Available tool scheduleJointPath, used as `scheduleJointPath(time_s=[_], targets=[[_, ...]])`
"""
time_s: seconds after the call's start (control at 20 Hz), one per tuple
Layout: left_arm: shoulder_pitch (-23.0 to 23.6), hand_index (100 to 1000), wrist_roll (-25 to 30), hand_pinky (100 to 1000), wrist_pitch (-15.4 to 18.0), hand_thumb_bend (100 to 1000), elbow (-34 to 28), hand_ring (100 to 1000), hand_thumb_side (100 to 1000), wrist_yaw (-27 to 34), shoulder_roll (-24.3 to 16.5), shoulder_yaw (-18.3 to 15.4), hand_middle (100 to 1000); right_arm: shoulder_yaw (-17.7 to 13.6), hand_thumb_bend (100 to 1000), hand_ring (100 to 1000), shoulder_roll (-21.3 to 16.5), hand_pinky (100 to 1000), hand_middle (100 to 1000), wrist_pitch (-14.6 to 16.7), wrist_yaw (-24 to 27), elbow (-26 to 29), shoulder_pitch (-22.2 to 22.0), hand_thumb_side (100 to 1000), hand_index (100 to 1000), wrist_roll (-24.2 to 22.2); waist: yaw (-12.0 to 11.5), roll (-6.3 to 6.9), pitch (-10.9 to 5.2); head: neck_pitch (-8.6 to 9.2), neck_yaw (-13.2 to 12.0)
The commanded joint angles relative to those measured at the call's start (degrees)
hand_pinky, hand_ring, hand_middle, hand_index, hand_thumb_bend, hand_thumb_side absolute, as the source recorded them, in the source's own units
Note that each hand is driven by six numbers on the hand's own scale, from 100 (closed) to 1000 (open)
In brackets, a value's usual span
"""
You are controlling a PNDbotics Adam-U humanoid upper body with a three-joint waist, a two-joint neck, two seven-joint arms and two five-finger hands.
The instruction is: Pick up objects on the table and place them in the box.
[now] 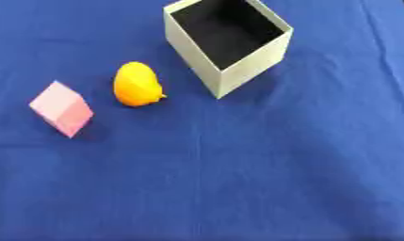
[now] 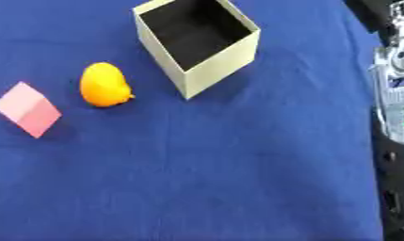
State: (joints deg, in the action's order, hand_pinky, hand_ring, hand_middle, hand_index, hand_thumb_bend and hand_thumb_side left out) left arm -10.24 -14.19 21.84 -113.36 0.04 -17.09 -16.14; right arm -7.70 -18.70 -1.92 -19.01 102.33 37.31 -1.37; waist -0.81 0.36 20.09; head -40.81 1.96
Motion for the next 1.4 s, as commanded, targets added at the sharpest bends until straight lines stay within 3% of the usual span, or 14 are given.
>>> scheduleJointPath(time_s=[0.05, 0.25, 0.5, 0.7, 1.05, 1.2, 1.4], targets=[[-1.1, 752, -3.1, 703, -0.4, 207, -1.2, 580, 917, -5.0, -6.8, 0.7, 606, 0.0, 100, 977, -1.4, 895, 649, 0.1, -0.1, 0.8, 0.6, 675, 902, -0.2, 0.0, 0.22, -1.46, -0.03, 0.0], [-1.9, 773, -5.7, 702, -3.7, 190, -1.2, 587, 917, -10.6, -12.5, 3.2, 627, 0.2, 100, 976, -1.2, 894, 649, 0.2, -0.2, 0.9, 0.7, 674, 901, -0.4, 0.1, 0.33, -1.66, 0.1, -0.2], [-3.7, 821, -3.8, 729, -6.3, 222, -1.2, 646, 891, -17.0, -19.0, 6.2, 695, 0.4, 100, 976, -1.0, 894, 649, 0.3, -0.4, 1.0, 0.6, 672, 900, -0.7, 0.3, 0.54, -1.98, -0.01, -0.2], [-5.4, 875, 3.2, 759, -9.1, 222, -1.2, 704, 926, -21.4, -23.3, 8.6, 754, 0.6, 100, 975, -0.9, 894, 649, 0.3, -0.5, 1.0, 0.6, 672, 899, -0.9, 0.5, 0.66, -2.22, -0.02, 0.3], [-9.7, 867, 16.7, 750, -14.4, 215, 0.7, 708, 936, -25.3, -29.1, 12.7, 738, 0.9, 100, 975, -0.6, 894, 649, 0.4, -0.6, 0.9, 0.7, 671, 898, -1.2, 0.9, 0.78, -2.43, -0.01, 0.1], [-11.8, 873, 20.3, 753, -14.6, 217, 2.6, 718, 951, -25.7, -30.9, 14.8, 744, 1.1, 100, 975, -0.5, 894, 650, 0.5, -0.6, 0.9, 0.8, 671, 897, -1.4, 1.1, 0.82, -2.48, -0.02, -0.2], [-13.5, 904, 26.5, 766, -11.8, 361, 5.1, 753, 944, -27.0, -32.4, 16.7, 771, 1.3, 100, 976, -0.5, 894, 650, 0.5, -0.6, 0.7, 1.0, 672, 897, -1.5, 1.3, 0.89, -2.37, -0.01, -0.4]])
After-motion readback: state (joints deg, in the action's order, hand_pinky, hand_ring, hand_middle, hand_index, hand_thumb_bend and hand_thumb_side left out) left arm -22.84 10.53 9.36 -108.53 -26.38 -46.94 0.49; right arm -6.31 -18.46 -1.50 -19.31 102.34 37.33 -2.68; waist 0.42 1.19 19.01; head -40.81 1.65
